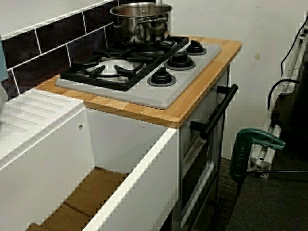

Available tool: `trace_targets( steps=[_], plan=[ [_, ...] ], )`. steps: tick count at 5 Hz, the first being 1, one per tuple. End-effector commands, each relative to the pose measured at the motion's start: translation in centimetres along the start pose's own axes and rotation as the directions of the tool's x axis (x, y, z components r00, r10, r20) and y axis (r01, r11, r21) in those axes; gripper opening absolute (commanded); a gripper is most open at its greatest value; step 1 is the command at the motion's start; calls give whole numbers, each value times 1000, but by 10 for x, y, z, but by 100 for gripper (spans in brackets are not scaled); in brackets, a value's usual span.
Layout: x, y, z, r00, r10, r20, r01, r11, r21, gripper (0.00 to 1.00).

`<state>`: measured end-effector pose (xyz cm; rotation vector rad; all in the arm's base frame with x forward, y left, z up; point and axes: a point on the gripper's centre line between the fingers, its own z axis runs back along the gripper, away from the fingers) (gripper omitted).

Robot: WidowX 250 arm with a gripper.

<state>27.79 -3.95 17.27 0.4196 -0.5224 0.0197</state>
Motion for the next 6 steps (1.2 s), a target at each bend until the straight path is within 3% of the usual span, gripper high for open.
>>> trace_targets(
  steps=[1,3,4,5,6],
  plan=[
    [10,2,12,996,8,87,-12,999,38,0],
    [14,-5,11,996,-27,88,20,996,83,0],
    [14,-12,8,996,-72,57,64,990,129,0],
    [14,-12,10,996,-79,48,72,988,138,0],
    [14,-12,13,994,-108,10,105,981,163,0]
  ],
)
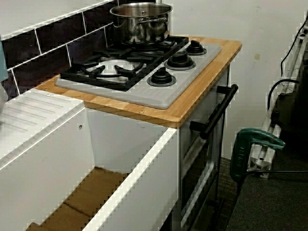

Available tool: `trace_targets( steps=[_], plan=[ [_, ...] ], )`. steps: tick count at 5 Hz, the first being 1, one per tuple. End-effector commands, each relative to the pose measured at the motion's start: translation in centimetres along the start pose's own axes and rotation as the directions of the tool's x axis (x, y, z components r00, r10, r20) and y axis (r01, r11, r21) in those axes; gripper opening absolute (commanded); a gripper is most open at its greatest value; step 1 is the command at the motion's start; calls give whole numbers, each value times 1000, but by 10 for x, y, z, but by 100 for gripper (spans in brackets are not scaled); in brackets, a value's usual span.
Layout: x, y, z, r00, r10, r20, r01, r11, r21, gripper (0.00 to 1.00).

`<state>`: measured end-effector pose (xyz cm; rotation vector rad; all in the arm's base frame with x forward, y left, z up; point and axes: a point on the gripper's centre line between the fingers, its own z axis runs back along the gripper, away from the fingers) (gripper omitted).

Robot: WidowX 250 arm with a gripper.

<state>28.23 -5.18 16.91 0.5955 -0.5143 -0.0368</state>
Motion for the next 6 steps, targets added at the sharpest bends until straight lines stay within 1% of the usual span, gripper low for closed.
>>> trace_targets(
  steps=[1,3,5,6],
  plan=[
    [9,4,14,1000,-25,-5,25,999,34,0],
    [10,5,17,999,-28,-22,29,997,77,0],
    [13,7,16,997,-39,-69,46,993,105,0],
    [15,11,17,996,-35,-82,43,995,87,0]
  ],
)
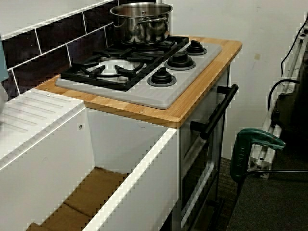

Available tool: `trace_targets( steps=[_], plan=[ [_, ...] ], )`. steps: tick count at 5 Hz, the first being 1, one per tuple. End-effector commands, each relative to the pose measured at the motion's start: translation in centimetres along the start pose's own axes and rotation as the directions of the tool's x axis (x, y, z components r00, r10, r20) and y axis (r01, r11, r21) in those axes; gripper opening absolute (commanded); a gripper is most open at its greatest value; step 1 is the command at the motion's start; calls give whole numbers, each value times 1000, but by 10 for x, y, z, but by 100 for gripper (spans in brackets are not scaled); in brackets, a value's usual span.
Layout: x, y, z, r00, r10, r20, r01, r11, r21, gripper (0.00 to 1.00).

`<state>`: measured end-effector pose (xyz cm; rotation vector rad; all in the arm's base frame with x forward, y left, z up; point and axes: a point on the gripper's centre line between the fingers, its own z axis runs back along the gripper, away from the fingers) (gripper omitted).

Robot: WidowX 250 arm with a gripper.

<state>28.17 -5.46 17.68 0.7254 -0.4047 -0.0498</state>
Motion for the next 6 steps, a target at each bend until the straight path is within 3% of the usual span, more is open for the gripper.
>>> trace_targets(
  steps=[1,2,3,4,5,6],
  plan=[
    [8,15,7,999,40,-12,-41,997,-66,0],
    [3,18,1,998,40,-50,-45,993,-106,0],
    [0,24,-20,990,28,-142,-54,982,-181,0],
    [-5,29,-29,986,67,-153,-93,981,-171,0],
    [-8,31,-35,987,79,-143,-112,965,-236,0],
    [-11,32,-40,986,99,-137,-143,921,-362,0]
  ],
)
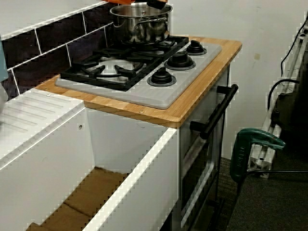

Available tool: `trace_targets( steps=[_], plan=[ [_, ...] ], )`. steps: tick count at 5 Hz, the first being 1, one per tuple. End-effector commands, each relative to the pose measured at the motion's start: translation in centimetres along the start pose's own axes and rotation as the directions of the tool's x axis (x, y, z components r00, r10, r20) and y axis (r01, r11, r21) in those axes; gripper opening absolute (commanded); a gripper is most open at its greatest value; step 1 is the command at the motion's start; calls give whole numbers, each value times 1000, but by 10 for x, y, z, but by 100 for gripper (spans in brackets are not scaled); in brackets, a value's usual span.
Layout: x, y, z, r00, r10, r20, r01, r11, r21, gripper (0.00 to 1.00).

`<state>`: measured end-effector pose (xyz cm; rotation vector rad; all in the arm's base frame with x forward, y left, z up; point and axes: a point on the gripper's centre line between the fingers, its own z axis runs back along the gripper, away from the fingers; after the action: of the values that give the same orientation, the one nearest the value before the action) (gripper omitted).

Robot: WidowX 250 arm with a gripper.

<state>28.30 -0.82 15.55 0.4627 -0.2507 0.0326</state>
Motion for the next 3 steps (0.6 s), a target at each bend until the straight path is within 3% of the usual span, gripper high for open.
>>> trace_targets(
  steps=[1,2,3],
  plan=[
    [2,11,0,999,23,29,-14,966,-260,0],
    [3,9,-8,999,27,21,-20,962,-273,0],
    [3,4,-4,1000,7,29,2,955,-296,0]
  ],
)
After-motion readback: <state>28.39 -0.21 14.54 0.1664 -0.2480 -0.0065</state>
